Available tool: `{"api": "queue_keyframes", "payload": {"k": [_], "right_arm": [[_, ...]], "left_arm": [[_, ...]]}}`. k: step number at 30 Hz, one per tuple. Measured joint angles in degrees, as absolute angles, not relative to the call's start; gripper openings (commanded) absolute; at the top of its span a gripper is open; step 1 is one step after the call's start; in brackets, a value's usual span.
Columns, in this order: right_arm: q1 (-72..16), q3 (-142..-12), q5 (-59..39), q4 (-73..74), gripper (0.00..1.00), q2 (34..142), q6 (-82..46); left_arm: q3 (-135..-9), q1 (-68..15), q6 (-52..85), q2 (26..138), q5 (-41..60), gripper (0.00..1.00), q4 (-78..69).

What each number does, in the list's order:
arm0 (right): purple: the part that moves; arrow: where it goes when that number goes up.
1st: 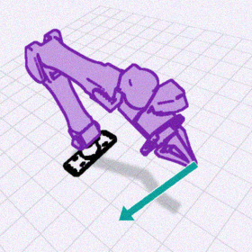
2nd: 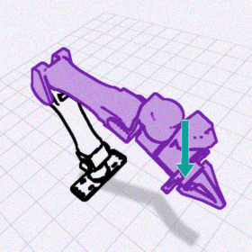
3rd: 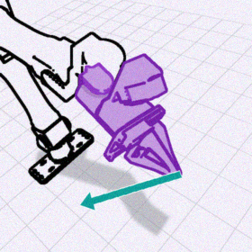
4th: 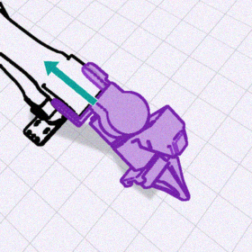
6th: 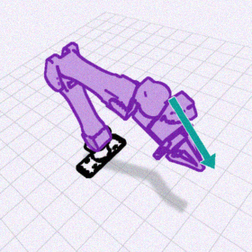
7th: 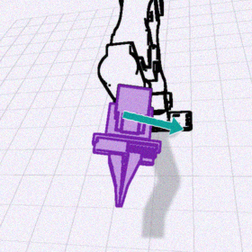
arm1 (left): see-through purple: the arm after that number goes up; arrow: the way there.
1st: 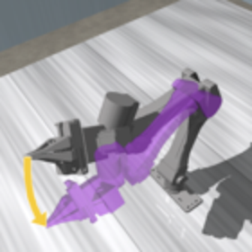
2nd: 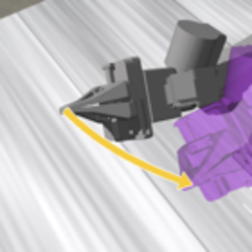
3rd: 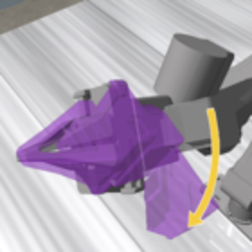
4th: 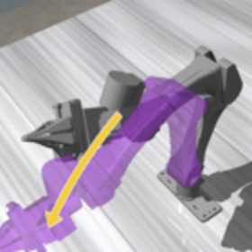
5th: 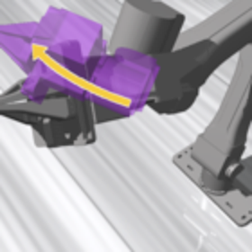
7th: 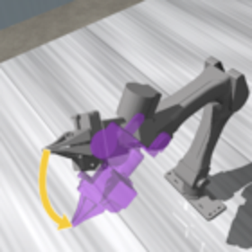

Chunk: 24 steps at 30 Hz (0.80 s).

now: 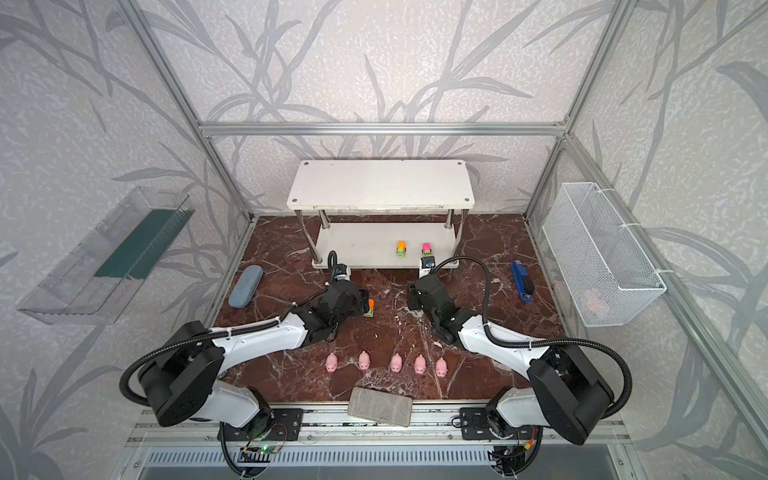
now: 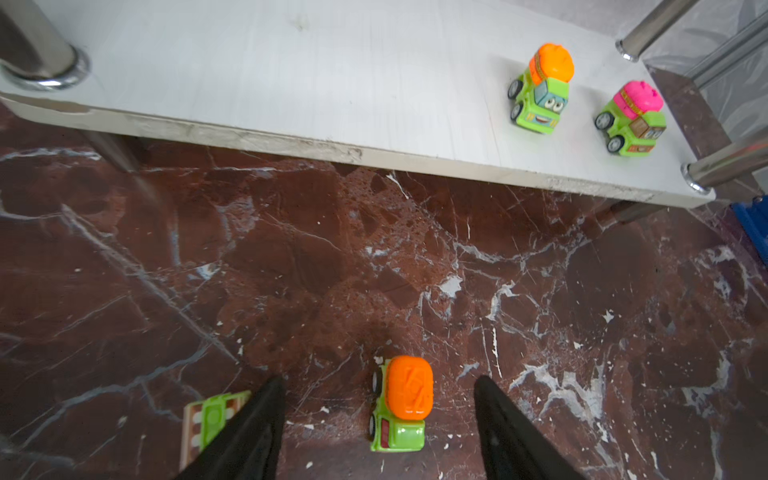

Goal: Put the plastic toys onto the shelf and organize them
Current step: 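Grasp the second orange-topped green truck with the left gripper while the right gripper draws back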

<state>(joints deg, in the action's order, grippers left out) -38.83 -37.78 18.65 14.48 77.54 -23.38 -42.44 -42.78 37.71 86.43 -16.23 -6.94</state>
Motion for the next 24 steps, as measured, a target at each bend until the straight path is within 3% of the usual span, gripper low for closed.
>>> {"api": "queue_keyframes", "payload": {"k": [11,24], "right_arm": [[-35.6,-32.3,19.9,15.7,0.55,74.6,-26.4],[-34.2,-32.3,19.9,16.5,0.55,74.1,-27.8]], "left_arm": [[-46.7,-43.8,31.6,95.1,-9.0,0.70,-7.0],[-48.5,-44.2,28.8,97.0,-9.4,0.64,-5.5]]}}
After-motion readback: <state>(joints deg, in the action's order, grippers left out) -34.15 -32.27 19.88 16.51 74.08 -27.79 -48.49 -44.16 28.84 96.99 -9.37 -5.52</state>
